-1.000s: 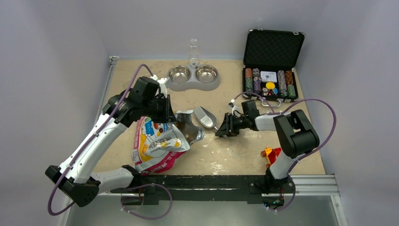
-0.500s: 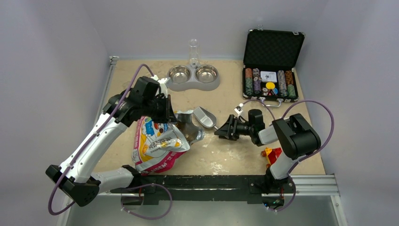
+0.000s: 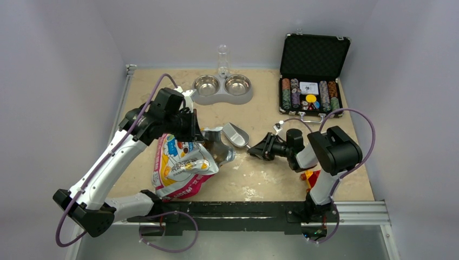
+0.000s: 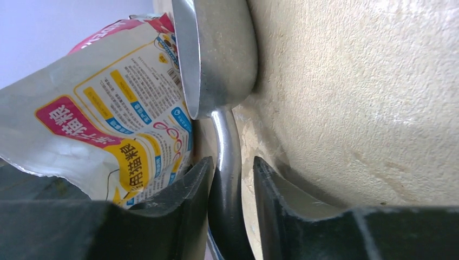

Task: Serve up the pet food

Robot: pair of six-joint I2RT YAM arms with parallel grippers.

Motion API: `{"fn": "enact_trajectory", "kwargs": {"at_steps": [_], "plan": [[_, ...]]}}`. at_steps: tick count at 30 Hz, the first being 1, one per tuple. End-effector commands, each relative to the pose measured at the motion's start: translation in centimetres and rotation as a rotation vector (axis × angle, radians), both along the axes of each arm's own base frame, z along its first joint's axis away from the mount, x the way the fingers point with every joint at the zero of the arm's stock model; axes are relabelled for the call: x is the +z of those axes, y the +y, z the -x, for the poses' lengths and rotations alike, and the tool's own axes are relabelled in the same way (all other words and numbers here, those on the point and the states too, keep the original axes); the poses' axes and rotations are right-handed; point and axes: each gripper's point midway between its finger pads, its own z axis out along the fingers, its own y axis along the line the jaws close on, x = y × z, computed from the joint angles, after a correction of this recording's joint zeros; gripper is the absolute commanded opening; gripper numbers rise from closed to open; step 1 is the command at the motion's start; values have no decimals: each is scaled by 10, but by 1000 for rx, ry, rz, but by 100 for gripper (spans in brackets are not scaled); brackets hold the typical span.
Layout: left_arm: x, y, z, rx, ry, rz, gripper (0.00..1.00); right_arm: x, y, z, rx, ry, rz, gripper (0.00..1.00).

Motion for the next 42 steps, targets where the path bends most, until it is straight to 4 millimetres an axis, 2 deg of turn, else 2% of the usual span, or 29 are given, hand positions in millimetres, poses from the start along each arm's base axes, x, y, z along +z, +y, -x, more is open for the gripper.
{"fn": "enact_trajectory", "kwargs": {"at_steps": [1,2,4,5,7,9,11,14,17,19,22,26,31,35,38,42], "plan": [[1,1,15,-36,45,0,0,10,2,-10,-20,-41,-30,30],[0,1,14,-35,45,0,0,11,3,-10,-13,-44,-34,23],[-1,0,14,-37,52,2,0,16,4,-9,-3,-46,-47,0],[-1,-1,14,-37,56,4,0,25,5,-8,8,-56,-51,0],[-2,-2,14,-37,67,7,0,29,0,-1,31,-25,27,0],[-7,-3,15,-28,96,2,0,31,-14,7,43,19,208,0],[-10,-6,16,-30,115,4,0,36,-37,24,61,50,384,0],[-10,-11,14,-30,98,25,0,63,-65,46,85,18,567,0],[-10,-15,11,-33,77,32,0,101,-80,72,138,-37,692,0],[-9,-17,9,-35,64,34,0,125,-81,93,192,-64,738,0],[-8,-19,7,-39,47,35,0,159,-69,125,293,-108,716,0],[-7,-21,7,-56,28,28,0,198,-57,151,362,-149,675,0],[-6,-19,7,-96,11,-27,0,227,-50,160,434,-214,680,0],[-4,-19,6,-101,4,-43,0,234,-35,160,512,-265,663,0],[2,-28,3,-104,-18,6,0,223,-16,145,568,-301,664,0],[6,-43,7,-117,-4,85,0,207,14,108,581,-323,700,0]]}}
